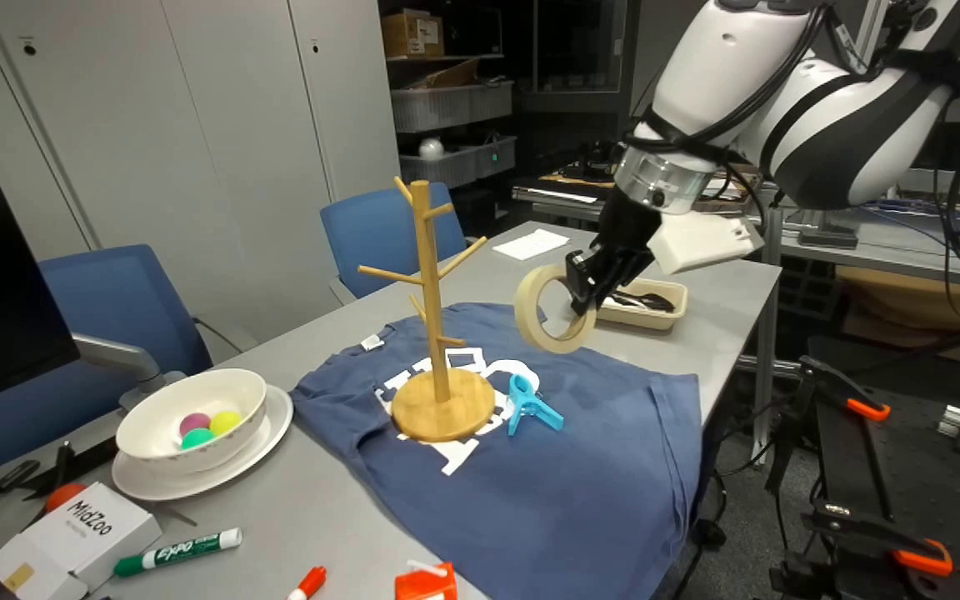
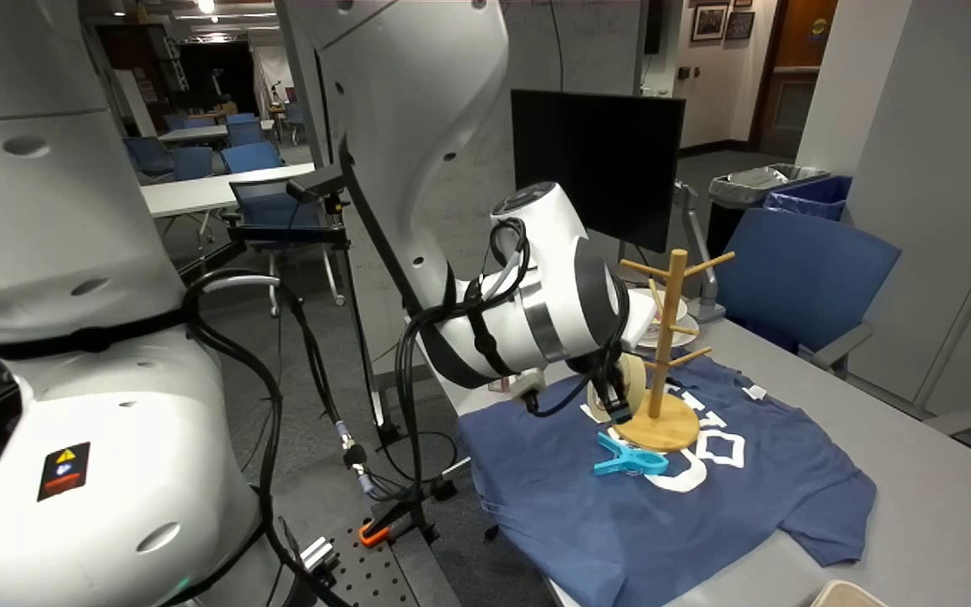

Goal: Remove the masking tape from the rack.

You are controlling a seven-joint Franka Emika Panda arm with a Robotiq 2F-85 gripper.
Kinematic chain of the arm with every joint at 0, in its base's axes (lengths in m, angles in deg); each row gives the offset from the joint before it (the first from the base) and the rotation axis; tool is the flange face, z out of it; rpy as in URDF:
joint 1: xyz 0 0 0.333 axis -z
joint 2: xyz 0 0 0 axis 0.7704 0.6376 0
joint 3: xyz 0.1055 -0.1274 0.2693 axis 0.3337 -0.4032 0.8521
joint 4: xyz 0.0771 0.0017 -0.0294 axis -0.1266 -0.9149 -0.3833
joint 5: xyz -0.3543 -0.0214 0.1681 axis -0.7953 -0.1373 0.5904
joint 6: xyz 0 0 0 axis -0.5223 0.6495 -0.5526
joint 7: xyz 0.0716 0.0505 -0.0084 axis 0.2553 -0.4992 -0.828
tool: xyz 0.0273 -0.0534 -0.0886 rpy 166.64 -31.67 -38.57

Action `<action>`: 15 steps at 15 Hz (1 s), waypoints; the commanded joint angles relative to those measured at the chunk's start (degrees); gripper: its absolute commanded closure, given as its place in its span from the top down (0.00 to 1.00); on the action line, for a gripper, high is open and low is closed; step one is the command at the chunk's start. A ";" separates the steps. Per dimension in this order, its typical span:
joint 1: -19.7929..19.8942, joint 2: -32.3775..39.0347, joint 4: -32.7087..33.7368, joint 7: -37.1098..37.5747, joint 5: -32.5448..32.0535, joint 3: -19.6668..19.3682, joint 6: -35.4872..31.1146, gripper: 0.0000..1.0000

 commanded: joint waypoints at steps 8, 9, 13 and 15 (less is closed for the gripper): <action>8.70 11.77 7.28 -32.87 49.41 12.16 15.75 0.06; 6.82 11.15 8.73 -35.59 53.34 10.21 18.35 0.06; 3.54 10.98 14.23 -39.34 59.04 5.03 25.49 0.06; 2.46 11.40 16.20 -39.24 59.44 3.14 27.94 0.06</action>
